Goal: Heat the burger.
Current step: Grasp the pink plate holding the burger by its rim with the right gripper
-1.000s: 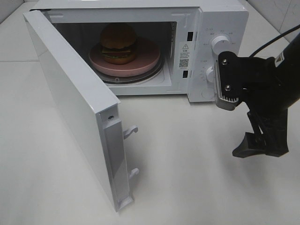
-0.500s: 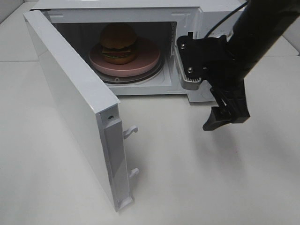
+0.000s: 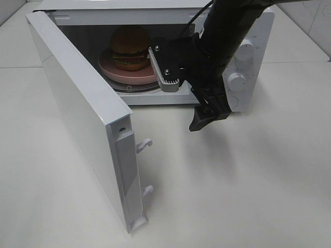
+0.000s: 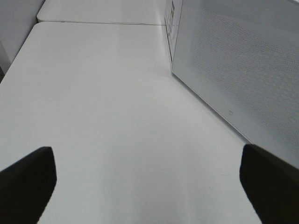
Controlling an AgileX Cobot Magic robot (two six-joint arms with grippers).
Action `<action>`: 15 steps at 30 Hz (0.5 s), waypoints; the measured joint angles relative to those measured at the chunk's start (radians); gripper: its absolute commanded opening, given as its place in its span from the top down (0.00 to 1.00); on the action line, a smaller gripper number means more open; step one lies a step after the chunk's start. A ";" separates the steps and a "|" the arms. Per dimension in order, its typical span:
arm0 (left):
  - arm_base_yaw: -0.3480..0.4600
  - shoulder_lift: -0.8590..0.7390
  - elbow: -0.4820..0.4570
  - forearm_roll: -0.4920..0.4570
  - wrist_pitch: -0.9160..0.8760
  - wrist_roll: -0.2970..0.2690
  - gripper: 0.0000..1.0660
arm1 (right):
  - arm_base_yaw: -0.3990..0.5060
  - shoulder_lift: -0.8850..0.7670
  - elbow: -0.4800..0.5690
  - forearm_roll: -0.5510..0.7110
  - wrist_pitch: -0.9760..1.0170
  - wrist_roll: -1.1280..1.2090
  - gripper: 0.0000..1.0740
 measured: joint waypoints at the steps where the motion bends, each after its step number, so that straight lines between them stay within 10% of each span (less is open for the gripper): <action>1: 0.000 0.000 0.000 0.000 0.000 0.000 0.06 | 0.000 0.024 -0.033 -0.001 0.000 -0.003 0.07; 15: 0.000 0.000 0.000 0.000 0.000 0.000 0.06 | 0.000 0.161 -0.201 -0.003 0.007 -0.009 0.07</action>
